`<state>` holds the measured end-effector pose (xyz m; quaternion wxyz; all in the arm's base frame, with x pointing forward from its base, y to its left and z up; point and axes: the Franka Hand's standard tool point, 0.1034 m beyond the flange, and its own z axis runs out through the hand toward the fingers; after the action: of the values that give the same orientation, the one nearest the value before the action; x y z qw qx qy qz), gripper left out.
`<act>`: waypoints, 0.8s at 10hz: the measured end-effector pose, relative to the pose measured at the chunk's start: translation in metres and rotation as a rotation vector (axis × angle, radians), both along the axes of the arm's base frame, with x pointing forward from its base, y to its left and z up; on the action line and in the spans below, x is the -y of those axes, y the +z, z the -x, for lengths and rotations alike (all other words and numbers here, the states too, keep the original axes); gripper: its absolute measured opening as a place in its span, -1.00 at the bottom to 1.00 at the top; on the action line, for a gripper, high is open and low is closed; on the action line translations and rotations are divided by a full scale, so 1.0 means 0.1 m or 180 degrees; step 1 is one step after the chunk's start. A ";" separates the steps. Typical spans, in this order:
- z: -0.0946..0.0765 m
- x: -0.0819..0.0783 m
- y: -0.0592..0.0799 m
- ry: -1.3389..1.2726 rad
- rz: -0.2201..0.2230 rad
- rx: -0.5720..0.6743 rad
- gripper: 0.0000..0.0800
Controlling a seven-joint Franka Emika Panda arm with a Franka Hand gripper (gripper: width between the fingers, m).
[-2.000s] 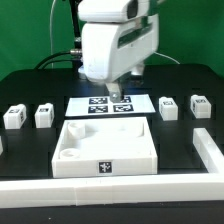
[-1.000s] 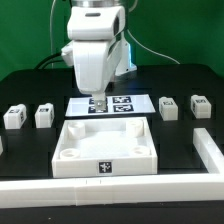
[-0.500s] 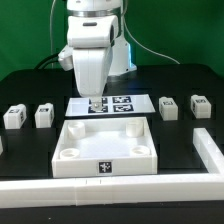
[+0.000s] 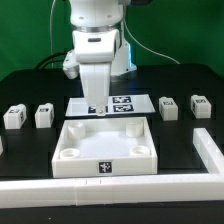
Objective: Assemble one leg
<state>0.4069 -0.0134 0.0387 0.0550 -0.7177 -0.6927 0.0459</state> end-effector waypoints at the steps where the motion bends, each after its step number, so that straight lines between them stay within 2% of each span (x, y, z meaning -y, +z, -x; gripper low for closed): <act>1: 0.00 -0.04 -0.06 0.0017 -0.0019 0.0042 0.62; 5: -0.08 -0.19 -0.08 -0.0027 -0.0030 0.0112 0.62; 8: -0.15 -0.22 -0.04 -0.0115 -0.0019 0.0153 0.62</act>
Offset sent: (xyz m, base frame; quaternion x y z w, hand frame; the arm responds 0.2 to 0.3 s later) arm 0.0115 0.0189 0.0014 -0.0074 -0.0120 -0.0071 0.9999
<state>0.4219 0.0083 0.0343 0.0412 -0.7308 -0.6809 0.0256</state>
